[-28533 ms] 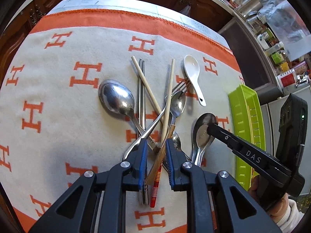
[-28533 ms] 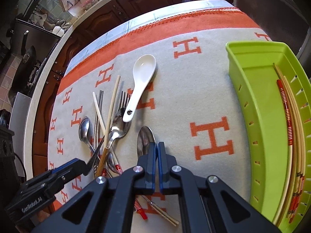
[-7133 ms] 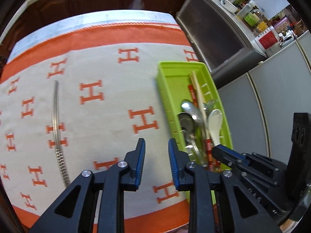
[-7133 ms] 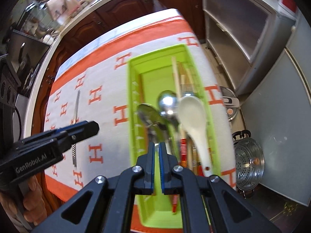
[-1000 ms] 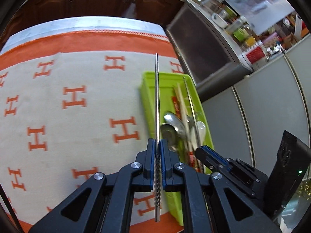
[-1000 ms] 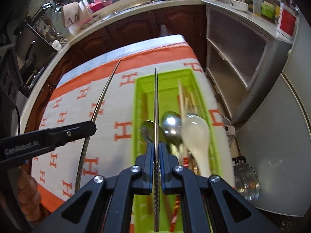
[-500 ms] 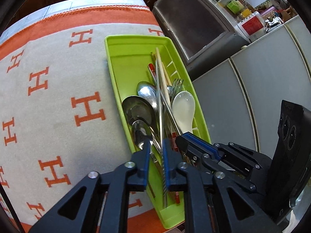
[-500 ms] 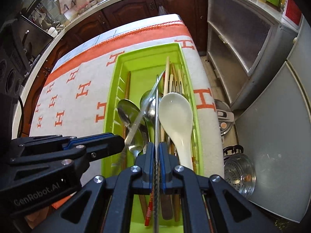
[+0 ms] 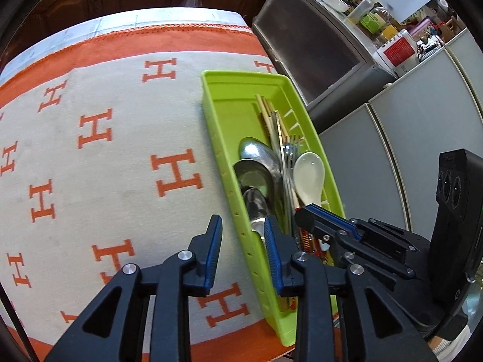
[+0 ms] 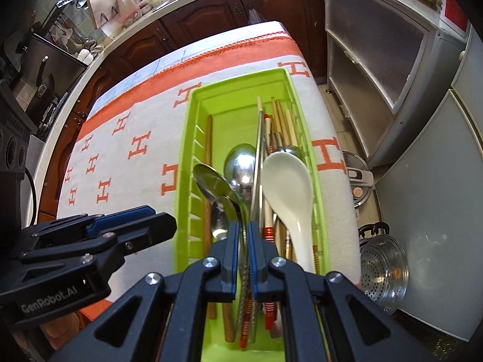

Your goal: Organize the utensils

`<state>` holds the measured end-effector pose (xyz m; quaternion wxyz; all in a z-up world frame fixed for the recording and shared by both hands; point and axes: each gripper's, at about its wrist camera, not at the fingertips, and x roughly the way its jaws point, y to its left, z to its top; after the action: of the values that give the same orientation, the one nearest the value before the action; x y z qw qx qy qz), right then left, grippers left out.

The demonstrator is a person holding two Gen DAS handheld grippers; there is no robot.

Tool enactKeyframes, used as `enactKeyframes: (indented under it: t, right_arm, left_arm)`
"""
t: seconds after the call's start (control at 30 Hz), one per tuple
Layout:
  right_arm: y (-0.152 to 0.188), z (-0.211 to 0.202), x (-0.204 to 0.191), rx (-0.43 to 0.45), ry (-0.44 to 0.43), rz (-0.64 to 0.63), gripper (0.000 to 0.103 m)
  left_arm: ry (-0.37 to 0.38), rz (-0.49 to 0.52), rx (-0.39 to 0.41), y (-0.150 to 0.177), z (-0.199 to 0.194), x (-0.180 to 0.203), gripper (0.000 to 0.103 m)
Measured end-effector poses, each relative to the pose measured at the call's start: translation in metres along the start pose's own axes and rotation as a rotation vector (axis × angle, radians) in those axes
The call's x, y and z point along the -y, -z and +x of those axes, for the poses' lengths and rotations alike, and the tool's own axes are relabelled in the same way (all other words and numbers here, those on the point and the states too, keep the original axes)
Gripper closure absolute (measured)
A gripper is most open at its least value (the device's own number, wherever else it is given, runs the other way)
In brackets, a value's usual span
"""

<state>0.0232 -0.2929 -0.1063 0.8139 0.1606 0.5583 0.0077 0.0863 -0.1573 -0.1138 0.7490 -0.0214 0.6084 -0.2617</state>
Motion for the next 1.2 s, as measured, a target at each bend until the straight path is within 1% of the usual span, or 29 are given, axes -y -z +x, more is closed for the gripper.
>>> enactKeyframes:
  t: [0.03, 0.13, 0.2, 0.23, 0.3, 0.33, 0.4, 0.5, 0.67, 0.77, 0.83, 0.9, 0.93, 0.97, 1.0, 1.07, 1.2]
  right_arm:
    - [0.001, -0.001, -0.002, 0.002, -0.006, 0.003, 0.097]
    - [0.002, -0.003, -0.005, 0.007, -0.009, 0.005, 0.097]
    - [0.005, -0.006, -0.011, 0.015, -0.016, 0.004, 0.097]
    - [0.006, -0.006, -0.013, 0.016, -0.015, 0.003, 0.097]
    - [0.01, -0.009, -0.018, 0.021, -0.015, 0.004, 0.097]
    - [0.011, -0.01, -0.02, 0.022, -0.016, 0.006, 0.097]
    - [0.013, -0.012, -0.023, 0.025, -0.017, 0.009, 0.097]
    - [0.022, -0.019, -0.034, 0.042, -0.018, 0.022, 0.097]
    - [0.033, -0.034, -0.05, 0.065, -0.025, 0.029, 0.097]
    - [0.037, -0.04, -0.057, 0.074, -0.027, 0.032, 0.097]
    - [0.042, -0.052, -0.069, 0.089, -0.032, 0.035, 0.097]
    - [0.046, -0.06, -0.076, 0.1, -0.037, 0.033, 0.096]
    - [0.048, -0.065, -0.08, 0.108, -0.038, 0.031, 0.095]
    - [0.049, -0.068, -0.084, 0.114, -0.039, 0.029, 0.092]
    - [0.051, -0.071, -0.087, 0.121, -0.04, 0.026, 0.087]
    - [0.055, -0.078, -0.095, 0.136, -0.032, 0.018, 0.082]
    - [0.059, -0.088, -0.11, 0.142, -0.031, 0.008, 0.081]
  left_arm:
    - [-0.008, -0.001, 0.007, 0.001, -0.002, -0.002, 0.075]
    - [-0.036, -0.014, 0.035, 0.005, -0.012, -0.012, 0.068]
    - [-0.051, -0.025, 0.058, 0.008, -0.019, -0.018, 0.059]
    - [-0.061, -0.03, 0.075, 0.01, -0.025, -0.022, 0.058]
    - [-0.076, -0.037, 0.104, 0.013, -0.034, -0.027, 0.049]
    - [-0.084, -0.042, 0.116, 0.015, -0.039, -0.03, 0.047]
    - [-0.115, -0.051, 0.149, 0.021, -0.051, -0.037, 0.037]
    - [-0.151, -0.065, 0.19, 0.028, -0.068, -0.047, 0.03]
    - [-0.207, -0.063, 0.193, 0.04, -0.09, -0.057, 0.028]
    - [-0.25, -0.07, 0.208, 0.047, -0.106, -0.062, 0.018]
    - [-0.267, -0.077, 0.227, 0.051, -0.118, -0.064, 0.014]
    - [-0.28, -0.077, 0.25, 0.055, -0.129, -0.067, 0.006]
    - [-0.293, -0.078, 0.265, 0.059, -0.136, -0.068, 0.003]
    - [-0.299, -0.079, 0.276, 0.061, -0.141, -0.069, 0.001]
    - [-0.303, -0.08, 0.281, 0.064, -0.145, -0.07, 0.001]
    - [-0.306, -0.08, 0.281, 0.069, -0.153, -0.072, 0.001]
    - [-0.311, -0.091, 0.271, 0.078, -0.164, -0.076, 0.001]
